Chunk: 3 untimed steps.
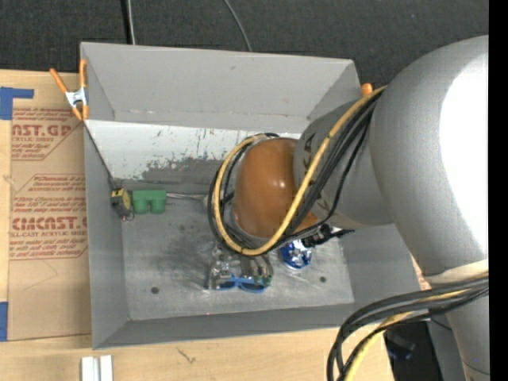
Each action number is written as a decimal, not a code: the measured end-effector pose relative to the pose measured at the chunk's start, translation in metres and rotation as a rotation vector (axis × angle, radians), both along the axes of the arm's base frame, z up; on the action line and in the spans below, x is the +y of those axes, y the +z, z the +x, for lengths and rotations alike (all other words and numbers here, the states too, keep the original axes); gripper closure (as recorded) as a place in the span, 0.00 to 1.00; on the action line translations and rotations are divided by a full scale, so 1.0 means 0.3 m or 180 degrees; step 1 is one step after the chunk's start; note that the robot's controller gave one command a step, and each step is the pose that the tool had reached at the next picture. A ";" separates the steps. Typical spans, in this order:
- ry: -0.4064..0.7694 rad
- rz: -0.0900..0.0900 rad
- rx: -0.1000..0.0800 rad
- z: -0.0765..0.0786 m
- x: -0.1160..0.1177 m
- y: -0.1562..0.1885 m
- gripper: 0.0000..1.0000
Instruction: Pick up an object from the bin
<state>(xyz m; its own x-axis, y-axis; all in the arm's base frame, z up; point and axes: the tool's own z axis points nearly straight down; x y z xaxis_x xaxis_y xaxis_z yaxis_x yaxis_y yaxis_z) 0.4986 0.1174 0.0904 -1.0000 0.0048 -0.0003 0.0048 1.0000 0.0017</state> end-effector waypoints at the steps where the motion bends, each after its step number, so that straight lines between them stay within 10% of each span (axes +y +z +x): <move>1: 0.0000 0.0000 0.0003 -0.001 0.000 -0.002 0.00; 2: 0.0000 0.0000 0.0000 0.000 0.000 0.000 1.00; 3: 0.0000 0.0000 0.0003 -0.001 0.000 -0.002 0.00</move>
Offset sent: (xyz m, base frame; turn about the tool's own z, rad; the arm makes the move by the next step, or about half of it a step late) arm 0.0000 0.0000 0.0000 0.0000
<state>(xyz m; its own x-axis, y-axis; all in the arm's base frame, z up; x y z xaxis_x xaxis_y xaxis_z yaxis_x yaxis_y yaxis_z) 0.4983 0.1174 0.0899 -1.0000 0.0047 0.0006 0.0047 1.0000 0.0017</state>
